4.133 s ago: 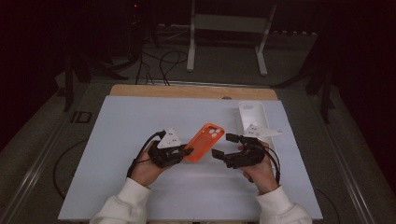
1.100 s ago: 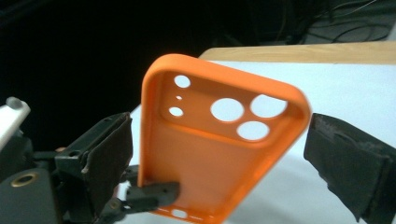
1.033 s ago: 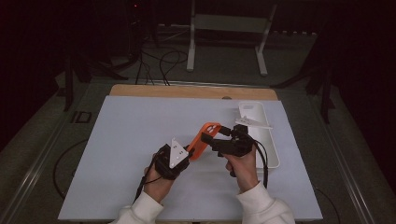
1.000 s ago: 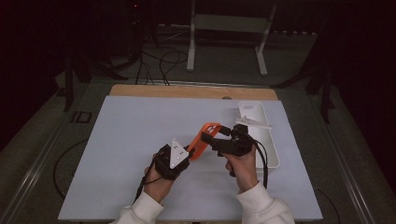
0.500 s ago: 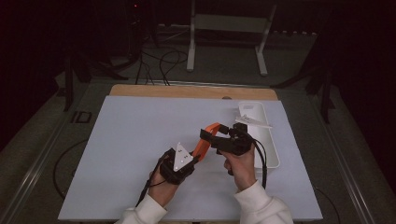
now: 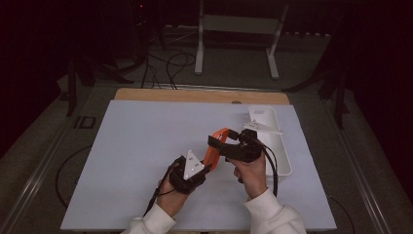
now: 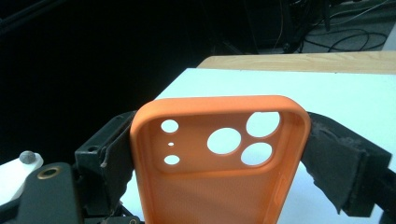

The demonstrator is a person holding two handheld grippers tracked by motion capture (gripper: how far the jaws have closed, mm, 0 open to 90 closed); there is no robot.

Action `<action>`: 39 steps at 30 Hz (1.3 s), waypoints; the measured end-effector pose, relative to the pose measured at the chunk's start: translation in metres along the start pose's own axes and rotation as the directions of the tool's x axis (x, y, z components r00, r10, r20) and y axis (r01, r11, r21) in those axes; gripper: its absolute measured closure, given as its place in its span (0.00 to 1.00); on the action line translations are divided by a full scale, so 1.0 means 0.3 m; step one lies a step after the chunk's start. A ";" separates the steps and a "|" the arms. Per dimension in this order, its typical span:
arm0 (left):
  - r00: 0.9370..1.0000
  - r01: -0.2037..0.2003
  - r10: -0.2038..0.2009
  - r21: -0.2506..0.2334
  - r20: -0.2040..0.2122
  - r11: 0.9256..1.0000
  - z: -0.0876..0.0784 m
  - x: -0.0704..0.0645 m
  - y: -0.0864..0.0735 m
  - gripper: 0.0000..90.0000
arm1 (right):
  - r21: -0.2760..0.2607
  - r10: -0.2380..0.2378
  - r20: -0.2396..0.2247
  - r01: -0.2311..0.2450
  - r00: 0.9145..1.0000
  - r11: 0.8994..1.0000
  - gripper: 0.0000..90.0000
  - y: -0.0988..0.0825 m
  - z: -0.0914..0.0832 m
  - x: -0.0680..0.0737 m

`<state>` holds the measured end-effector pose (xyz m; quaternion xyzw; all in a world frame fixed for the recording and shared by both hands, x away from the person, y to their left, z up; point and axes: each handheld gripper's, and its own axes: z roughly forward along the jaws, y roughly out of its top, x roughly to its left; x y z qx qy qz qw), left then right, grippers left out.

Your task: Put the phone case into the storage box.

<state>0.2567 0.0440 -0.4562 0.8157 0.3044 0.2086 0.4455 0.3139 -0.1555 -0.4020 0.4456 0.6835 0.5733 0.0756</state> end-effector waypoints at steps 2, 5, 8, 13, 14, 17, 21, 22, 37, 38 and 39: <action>1.000 0.002 -0.002 0.003 0.002 1.000 0.002 0.001 0.000 0.85 | 0.002 -0.007 0.006 0.007 1.000 1.000 0.18 0.000 0.000 0.003; 1.000 0.000 0.000 0.007 0.004 1.000 0.002 0.004 -0.001 0.85 | 0.006 -0.010 0.003 0.010 1.000 1.000 0.18 -0.001 -0.001 0.003; 1.000 -0.001 0.001 0.006 0.002 1.000 0.002 0.005 -0.001 0.85 | 0.005 -0.011 -0.002 0.011 1.000 1.000 0.18 -0.001 -0.002 0.002; 1.000 -0.002 0.002 0.011 0.011 1.000 0.004 0.007 -0.002 0.83 | 0.010 -0.015 -0.012 0.015 1.000 1.000 0.19 -0.001 -0.004 0.001; 1.000 -0.002 0.002 0.011 0.012 1.000 0.004 0.007 -0.002 0.83 | 0.009 -0.015 -0.013 0.016 1.000 1.000 0.19 -0.001 -0.004 0.001; 1.000 -0.001 0.001 0.013 0.020 1.000 0.004 0.009 -0.002 0.81 | 0.007 -0.016 -0.012 0.016 1.000 1.000 0.19 -0.002 -0.004 0.002; 1.000 0.005 -0.005 0.016 0.013 1.000 0.005 0.010 -0.002 0.69 | 0.004 -0.025 -0.004 0.025 1.000 1.000 0.19 -0.001 -0.007 0.004; 1.000 0.009 -0.009 0.016 0.009 1.000 0.005 0.012 -0.002 0.64 | 0.003 -0.024 -0.002 0.024 1.000 1.000 0.19 -0.001 -0.008 0.003; 0.999 0.047 -0.047 0.005 -0.015 0.999 -0.005 0.035 0.002 0.23 | -0.004 -0.041 0.010 0.041 0.999 0.999 0.19 -0.001 -0.012 0.010; 0.999 0.051 -0.051 0.004 -0.016 0.999 -0.006 0.036 0.002 0.22 | -0.004 -0.041 0.010 0.041 0.999 0.999 0.19 -0.001 -0.012 0.011; 0.999 0.050 -0.050 0.006 -0.015 0.999 -0.007 0.038 0.002 0.21 | -0.005 -0.043 0.010 0.043 0.999 0.999 0.19 -0.001 -0.012 0.011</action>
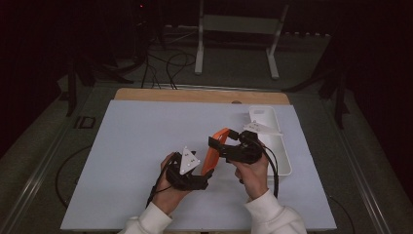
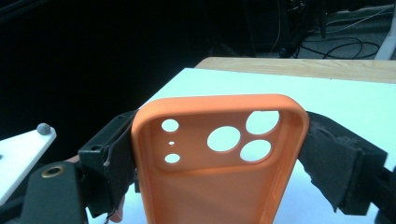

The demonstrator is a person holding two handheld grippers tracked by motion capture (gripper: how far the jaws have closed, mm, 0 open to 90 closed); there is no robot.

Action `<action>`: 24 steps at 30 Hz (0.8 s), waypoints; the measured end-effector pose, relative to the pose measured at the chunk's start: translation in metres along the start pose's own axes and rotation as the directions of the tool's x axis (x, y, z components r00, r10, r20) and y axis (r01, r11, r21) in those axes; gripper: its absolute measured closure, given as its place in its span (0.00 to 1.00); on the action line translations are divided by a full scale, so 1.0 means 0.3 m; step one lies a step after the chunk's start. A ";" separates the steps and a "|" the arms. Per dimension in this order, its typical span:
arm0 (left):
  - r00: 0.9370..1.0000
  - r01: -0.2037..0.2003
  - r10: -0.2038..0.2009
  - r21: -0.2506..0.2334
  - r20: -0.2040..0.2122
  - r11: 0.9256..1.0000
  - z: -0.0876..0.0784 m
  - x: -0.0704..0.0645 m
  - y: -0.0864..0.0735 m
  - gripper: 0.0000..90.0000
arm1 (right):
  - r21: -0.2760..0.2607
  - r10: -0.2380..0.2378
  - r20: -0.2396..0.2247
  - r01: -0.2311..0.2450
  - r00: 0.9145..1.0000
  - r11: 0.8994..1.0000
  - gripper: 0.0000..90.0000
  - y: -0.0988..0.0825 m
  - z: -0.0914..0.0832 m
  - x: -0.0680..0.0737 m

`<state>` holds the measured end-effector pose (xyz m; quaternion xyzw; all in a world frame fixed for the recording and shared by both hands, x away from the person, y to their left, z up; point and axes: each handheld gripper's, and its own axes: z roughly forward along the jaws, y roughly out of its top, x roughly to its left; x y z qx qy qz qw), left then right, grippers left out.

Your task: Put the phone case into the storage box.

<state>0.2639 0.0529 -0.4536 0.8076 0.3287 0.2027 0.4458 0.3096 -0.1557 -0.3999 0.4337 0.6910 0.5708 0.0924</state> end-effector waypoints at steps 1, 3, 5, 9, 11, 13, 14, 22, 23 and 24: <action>1.000 0.005 -0.005 -0.004 0.000 1.000 -0.001 0.001 0.000 0.19 | 0.000 -0.001 0.000 0.001 1.000 1.000 0.19 0.000 0.000 0.000; 1.000 0.004 -0.004 -0.002 -0.006 1.000 -0.004 0.004 0.001 0.17 | 0.000 -0.002 0.000 0.002 1.000 1.000 0.19 0.000 0.001 0.001; 1.000 0.009 -0.009 -0.005 -0.005 1.000 -0.007 0.007 0.002 0.16 | 0.000 -0.006 -0.002 0.006 1.000 1.000 0.19 -0.001 0.002 0.002; 1.000 0.020 -0.020 -0.006 -0.012 1.000 -0.012 0.012 0.006 0.09 | 0.002 -0.007 -0.003 0.007 1.000 1.000 0.19 0.000 0.003 0.005; 1.000 0.021 -0.021 -0.005 -0.016 1.000 -0.014 0.016 0.008 0.06 | 0.003 -0.009 -0.003 0.009 1.000 1.000 0.19 0.000 0.004 0.006; 1.000 0.023 -0.023 -0.006 -0.016 1.000 -0.015 0.018 0.009 0.05 | 0.002 -0.010 -0.004 0.010 1.000 1.000 0.19 0.001 0.004 0.006; 1.000 0.024 -0.024 -0.004 -0.019 1.000 -0.019 0.022 0.010 0.04 | 0.002 -0.010 -0.004 0.010 1.000 1.000 0.19 0.000 0.004 0.006; 0.999 0.034 -0.034 -0.015 -0.023 0.999 -0.041 0.042 0.015 0.01 | 0.005 -0.015 -0.002 0.015 1.000 1.000 0.19 0.001 0.005 0.007; 0.999 0.035 -0.035 -0.013 -0.023 0.999 -0.042 0.045 0.015 0.01 | 0.007 -0.014 -0.003 0.014 1.000 1.000 0.19 0.001 0.005 0.007; 0.999 0.036 -0.036 -0.013 -0.025 0.999 -0.044 0.047 0.016 0.01 | 0.007 -0.013 -0.003 0.014 1.000 1.000 0.19 0.001 0.005 0.007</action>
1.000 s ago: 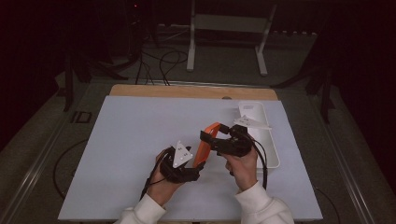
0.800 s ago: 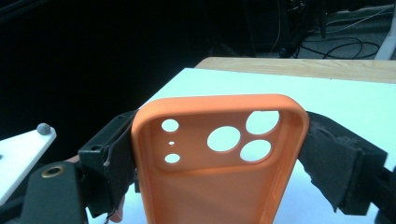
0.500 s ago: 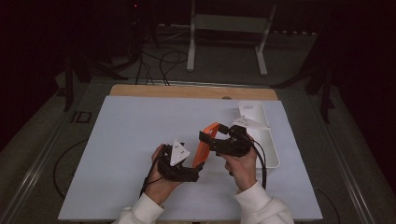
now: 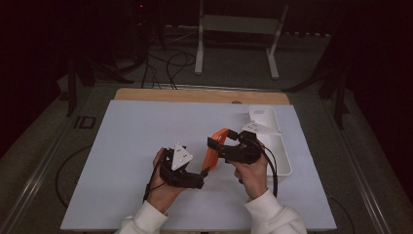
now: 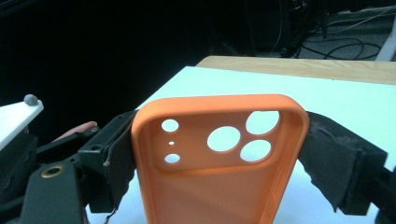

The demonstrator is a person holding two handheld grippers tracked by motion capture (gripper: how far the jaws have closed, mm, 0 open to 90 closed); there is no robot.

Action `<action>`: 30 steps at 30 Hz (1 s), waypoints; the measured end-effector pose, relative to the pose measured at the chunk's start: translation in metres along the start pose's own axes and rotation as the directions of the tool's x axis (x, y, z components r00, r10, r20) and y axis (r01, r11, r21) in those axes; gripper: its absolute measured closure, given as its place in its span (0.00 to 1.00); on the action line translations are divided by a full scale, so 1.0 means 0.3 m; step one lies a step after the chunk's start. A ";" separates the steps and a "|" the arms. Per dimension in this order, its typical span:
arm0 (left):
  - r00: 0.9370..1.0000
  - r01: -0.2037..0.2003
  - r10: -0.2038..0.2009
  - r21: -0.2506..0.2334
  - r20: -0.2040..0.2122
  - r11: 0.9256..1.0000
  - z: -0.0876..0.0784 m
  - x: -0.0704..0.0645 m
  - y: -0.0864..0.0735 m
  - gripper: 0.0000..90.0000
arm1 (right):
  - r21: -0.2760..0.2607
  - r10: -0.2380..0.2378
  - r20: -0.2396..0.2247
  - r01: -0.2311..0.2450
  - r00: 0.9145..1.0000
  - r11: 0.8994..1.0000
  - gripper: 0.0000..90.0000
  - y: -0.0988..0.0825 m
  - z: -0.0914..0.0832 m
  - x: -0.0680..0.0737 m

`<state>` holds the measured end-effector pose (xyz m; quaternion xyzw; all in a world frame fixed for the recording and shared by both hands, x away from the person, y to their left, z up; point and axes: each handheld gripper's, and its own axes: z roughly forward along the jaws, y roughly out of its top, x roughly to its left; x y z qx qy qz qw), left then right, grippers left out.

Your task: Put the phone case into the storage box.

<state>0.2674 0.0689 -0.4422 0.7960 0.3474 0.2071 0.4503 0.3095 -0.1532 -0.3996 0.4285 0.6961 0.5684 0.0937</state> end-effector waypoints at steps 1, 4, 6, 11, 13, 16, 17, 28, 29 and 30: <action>1.000 0.005 -0.006 -0.003 -0.003 1.000 -0.002 0.002 0.000 0.01 | 0.000 0.000 0.001 0.000 1.000 1.000 0.19 0.000 0.000 0.000; 1.000 0.008 -0.008 -0.010 -0.002 1.000 -0.011 0.014 0.000 0.01 | 0.001 -0.002 -0.001 0.002 1.000 1.000 0.19 0.001 0.001 0.000; 1.000 0.008 -0.008 -0.012 -0.001 1.000 -0.018 0.021 0.000 0.01 | 0.003 -0.004 -0.003 0.004 1.000 1.000 0.19 0.003 0.002 0.003; 1.000 0.016 -0.016 -0.022 -0.006 1.000 -0.034 0.036 -0.005 0.00 | 0.001 -0.010 -0.001 0.010 1.000 1.000 0.19 0.007 0.001 0.004; 1.000 0.017 -0.017 -0.026 -0.007 1.000 -0.041 0.045 -0.007 0.00 | 0.001 -0.012 0.002 0.012 1.000 1.000 0.19 0.008 0.002 0.005; 1.000 0.015 -0.016 -0.031 -0.009 0.999 -0.054 0.057 -0.011 0.00 | 0.000 -0.015 0.005 0.015 1.000 1.000 0.19 0.008 0.002 0.003; 1.000 0.017 -0.018 -0.032 -0.014 0.999 -0.058 0.061 -0.012 0.00 | 0.000 -0.014 0.004 0.014 1.000 1.000 0.19 0.009 0.001 0.002; 0.999 0.036 -0.037 -0.038 -0.028 0.999 -0.108 0.112 -0.043 0.00 | -0.008 -0.021 0.025 0.021 0.999 1.000 0.19 0.026 -0.007 -0.017; 0.999 0.036 -0.037 -0.038 -0.028 0.999 -0.108 0.112 -0.043 0.00 | -0.010 -0.024 0.027 0.024 0.999 1.000 0.19 0.028 -0.008 -0.019; 0.999 0.040 -0.042 -0.042 -0.031 0.998 -0.116 0.122 -0.050 0.00 | -0.012 -0.024 0.026 0.024 0.999 1.000 0.19 0.032 -0.010 -0.021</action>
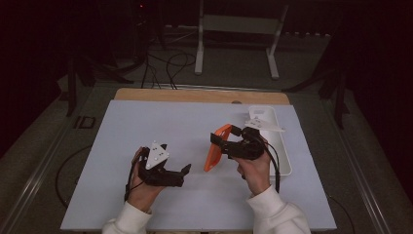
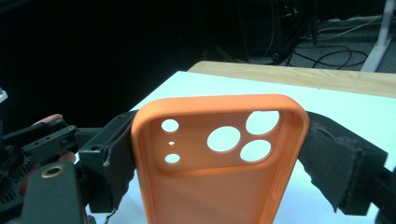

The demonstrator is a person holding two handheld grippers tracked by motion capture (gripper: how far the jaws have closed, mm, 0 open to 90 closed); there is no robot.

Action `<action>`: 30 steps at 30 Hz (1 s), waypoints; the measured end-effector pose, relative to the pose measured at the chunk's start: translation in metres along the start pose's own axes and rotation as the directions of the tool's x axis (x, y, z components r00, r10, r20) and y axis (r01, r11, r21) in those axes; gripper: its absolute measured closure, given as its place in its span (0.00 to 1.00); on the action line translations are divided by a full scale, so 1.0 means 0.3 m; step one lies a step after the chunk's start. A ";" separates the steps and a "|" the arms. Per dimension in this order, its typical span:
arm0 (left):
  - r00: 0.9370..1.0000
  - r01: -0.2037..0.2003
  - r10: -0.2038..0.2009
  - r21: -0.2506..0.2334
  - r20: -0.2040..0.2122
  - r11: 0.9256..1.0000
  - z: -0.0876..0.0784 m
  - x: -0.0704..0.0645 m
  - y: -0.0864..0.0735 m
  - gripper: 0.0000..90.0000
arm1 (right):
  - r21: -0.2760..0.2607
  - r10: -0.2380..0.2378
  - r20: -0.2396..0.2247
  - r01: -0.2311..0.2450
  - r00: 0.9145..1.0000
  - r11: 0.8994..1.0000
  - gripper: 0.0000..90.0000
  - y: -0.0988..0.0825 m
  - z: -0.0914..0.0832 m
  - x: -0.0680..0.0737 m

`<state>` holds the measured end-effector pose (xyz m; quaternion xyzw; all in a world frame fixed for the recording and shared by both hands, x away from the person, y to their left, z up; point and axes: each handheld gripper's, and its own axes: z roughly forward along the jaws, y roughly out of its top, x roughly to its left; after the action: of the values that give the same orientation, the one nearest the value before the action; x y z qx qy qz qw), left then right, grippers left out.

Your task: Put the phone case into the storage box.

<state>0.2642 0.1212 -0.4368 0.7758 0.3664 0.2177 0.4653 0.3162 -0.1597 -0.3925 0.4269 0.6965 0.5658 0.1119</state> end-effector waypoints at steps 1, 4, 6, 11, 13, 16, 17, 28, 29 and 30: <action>1.000 0.003 -0.003 -0.001 -0.004 1.000 -0.004 0.005 -0.003 0.00 | -0.001 -0.004 0.000 0.004 1.000 1.000 0.19 0.002 0.000 -0.001; 1.000 0.010 -0.010 -0.006 -0.011 1.000 -0.018 0.020 -0.010 0.00 | -0.004 -0.012 0.009 0.012 1.000 1.000 0.19 0.008 0.000 -0.006; 1.000 0.011 -0.011 -0.007 -0.015 1.000 -0.027 0.030 -0.016 0.00 | -0.004 -0.015 0.015 0.016 1.000 1.000 0.19 0.011 0.000 -0.010; 1.000 0.018 -0.018 -0.011 -0.021 1.000 -0.044 0.047 -0.027 0.00 | -0.004 -0.018 0.027 0.018 0.999 1.000 0.19 0.016 0.002 -0.019; 0.999 0.020 -0.020 -0.011 -0.028 1.000 -0.051 0.054 -0.031 0.00 | -0.004 -0.020 0.032 0.020 0.999 1.000 0.19 0.016 0.003 -0.023; 0.999 0.023 -0.023 -0.014 -0.027 1.000 -0.060 0.065 -0.041 0.00 | -0.004 -0.022 0.034 0.022 0.999 1.000 0.19 0.018 0.003 -0.027; 0.999 0.026 -0.027 -0.015 -0.030 1.000 -0.064 0.067 -0.044 0.00 | -0.005 -0.023 0.034 0.023 0.999 1.000 0.19 0.018 0.003 -0.028; 0.999 0.041 -0.043 -0.053 -0.034 0.998 -0.107 0.111 -0.089 0.00 | -0.004 -0.029 0.048 0.029 0.998 1.000 0.19 0.026 -0.001 -0.039; 0.999 0.037 -0.039 -0.055 -0.034 0.998 -0.111 0.114 -0.093 0.00 | -0.002 -0.029 0.050 0.030 0.998 1.000 0.19 0.027 -0.001 -0.038; 0.999 0.037 -0.039 -0.056 -0.035 0.998 -0.115 0.116 -0.097 0.00 | 0.000 -0.030 0.051 0.031 0.998 1.000 0.19 0.028 -0.001 -0.038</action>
<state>0.2523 0.1762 -0.4463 0.7514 0.3834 0.2327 0.4839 0.3267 -0.1680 -0.3888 0.4305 0.6995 0.5533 0.1386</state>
